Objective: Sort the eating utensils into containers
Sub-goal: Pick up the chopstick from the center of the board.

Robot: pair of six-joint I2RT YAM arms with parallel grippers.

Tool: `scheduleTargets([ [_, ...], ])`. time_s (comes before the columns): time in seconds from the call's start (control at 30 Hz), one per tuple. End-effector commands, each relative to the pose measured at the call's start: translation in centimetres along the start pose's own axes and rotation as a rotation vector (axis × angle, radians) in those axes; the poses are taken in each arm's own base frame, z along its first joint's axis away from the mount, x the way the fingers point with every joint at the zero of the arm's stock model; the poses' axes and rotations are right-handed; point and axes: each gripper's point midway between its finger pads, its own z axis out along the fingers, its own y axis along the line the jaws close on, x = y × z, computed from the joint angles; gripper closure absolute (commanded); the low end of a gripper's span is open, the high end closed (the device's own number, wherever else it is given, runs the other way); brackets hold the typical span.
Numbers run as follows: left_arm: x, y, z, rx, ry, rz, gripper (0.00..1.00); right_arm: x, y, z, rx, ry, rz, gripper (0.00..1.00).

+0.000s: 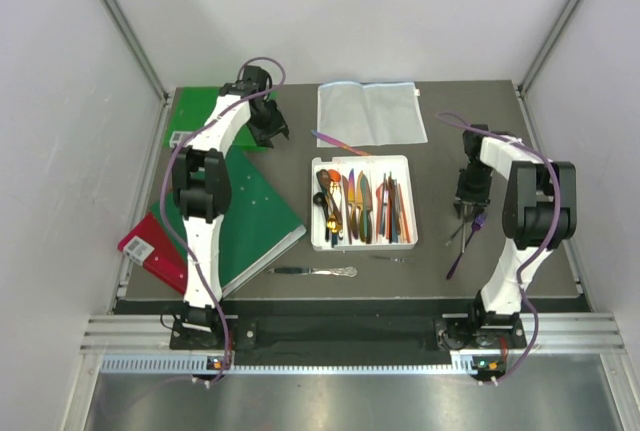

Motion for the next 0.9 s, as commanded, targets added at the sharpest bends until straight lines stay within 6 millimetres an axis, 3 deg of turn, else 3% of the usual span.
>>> scheduleTargets([
  [0.0, -1.2, -0.6, -1.2, 0.017, -0.037, -0.003, 0.44, -2.0, 0.4, -0.1, -0.036, -0.04, -0.002, 0.67],
  [0.17, -1.2, -0.6, -1.2, 0.017, -0.039, -0.006, 0.44, -1.3, 1.0, 0.7, -0.069, -0.001, -0.024, 0.73],
  [0.2, -1.2, -0.6, -1.1, 0.016, -0.038, -0.008, 0.44, -1.2, 1.1, 0.8, -0.074, 0.004, -0.026, 0.77],
  [0.27, -1.1, -0.7, -1.1, 0.019, -0.038, -0.008, 0.44, -0.9, 1.1, 0.7, -0.082, 0.007, -0.033, 0.94],
  [0.33, -1.1, -0.7, -1.1, 0.02, -0.037, -0.01, 0.44, -1.0, 1.2, 0.6, -0.087, 0.001, -0.031, 1.0],
  [0.6, -1.0, -1.0, -0.9, 0.028, -0.035, -0.013, 0.44, -1.4, 1.6, -1.7, -0.12, -0.03, -0.041, 1.0],
  [0.8, -0.9, -1.3, -0.8, 0.035, -0.033, -0.01, 0.44, -3.4, 3.0, -5.3, -0.161, -0.106, -0.086, 1.0],
  [0.87, -0.8, -1.4, -0.6, 0.038, -0.028, -0.01, 0.44, -4.1, 4.8, -6.1, -0.172, -0.13, -0.133, 1.0],
])
